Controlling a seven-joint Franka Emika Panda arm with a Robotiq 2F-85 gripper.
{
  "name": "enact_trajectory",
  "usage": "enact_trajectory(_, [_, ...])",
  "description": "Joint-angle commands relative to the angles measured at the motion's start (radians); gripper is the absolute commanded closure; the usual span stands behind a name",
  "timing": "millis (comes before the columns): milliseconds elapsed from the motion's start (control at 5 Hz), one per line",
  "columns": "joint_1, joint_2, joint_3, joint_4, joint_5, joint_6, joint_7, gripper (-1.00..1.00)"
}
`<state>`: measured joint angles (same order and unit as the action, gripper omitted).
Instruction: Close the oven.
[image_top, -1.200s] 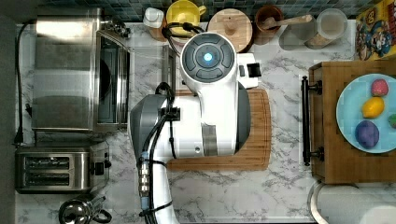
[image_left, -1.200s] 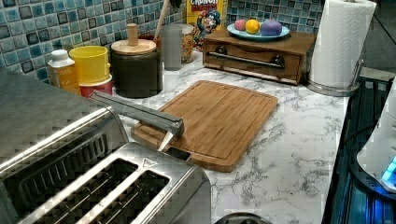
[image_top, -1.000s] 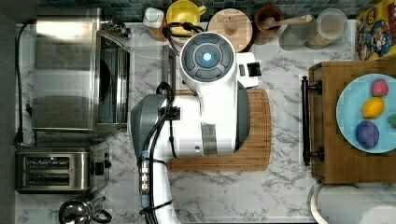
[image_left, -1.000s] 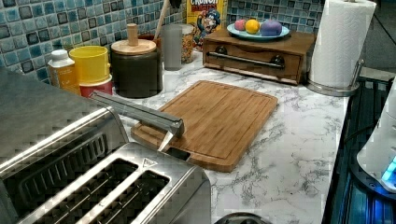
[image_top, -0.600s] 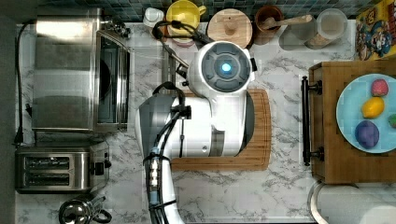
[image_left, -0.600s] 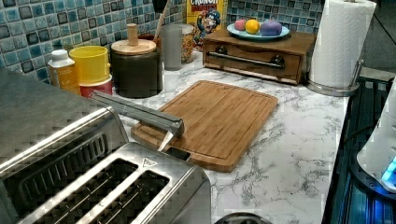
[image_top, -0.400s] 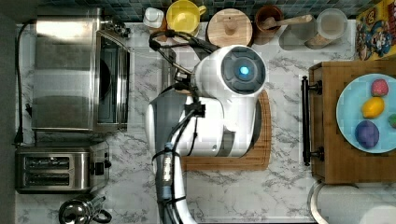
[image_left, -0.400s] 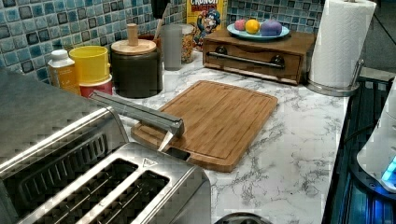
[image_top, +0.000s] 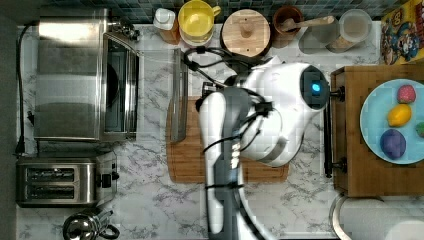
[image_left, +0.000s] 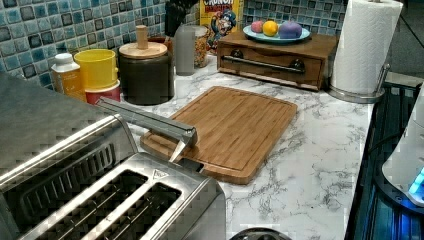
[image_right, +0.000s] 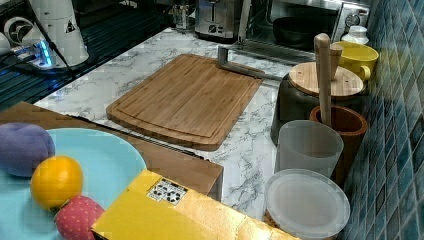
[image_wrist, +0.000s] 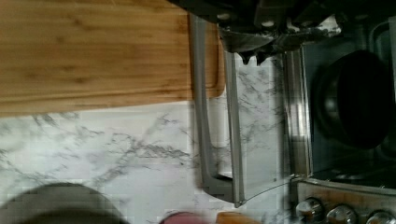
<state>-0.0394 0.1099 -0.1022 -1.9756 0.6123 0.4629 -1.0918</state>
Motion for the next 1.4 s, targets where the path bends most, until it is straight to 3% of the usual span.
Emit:
enact_trajectory(200, [-0.021, 0.105, 0.025, -0.044, 0.215, -0.019, -0.292, 1.00])
enact_trajectory(800, [-0.057, 0.246, 0.026, -0.026, 0.457, 0.080, -0.500, 1.00])
enact_trajectory(1200, [-0.005, 0.350, 0.071, 0.064, 0.409, 0.105, -0.474, 1.00])
enact_trajectory(1400, [0.011, 0.337, 0.090, 0.039, 0.470, 0.140, -0.508, 1.00])
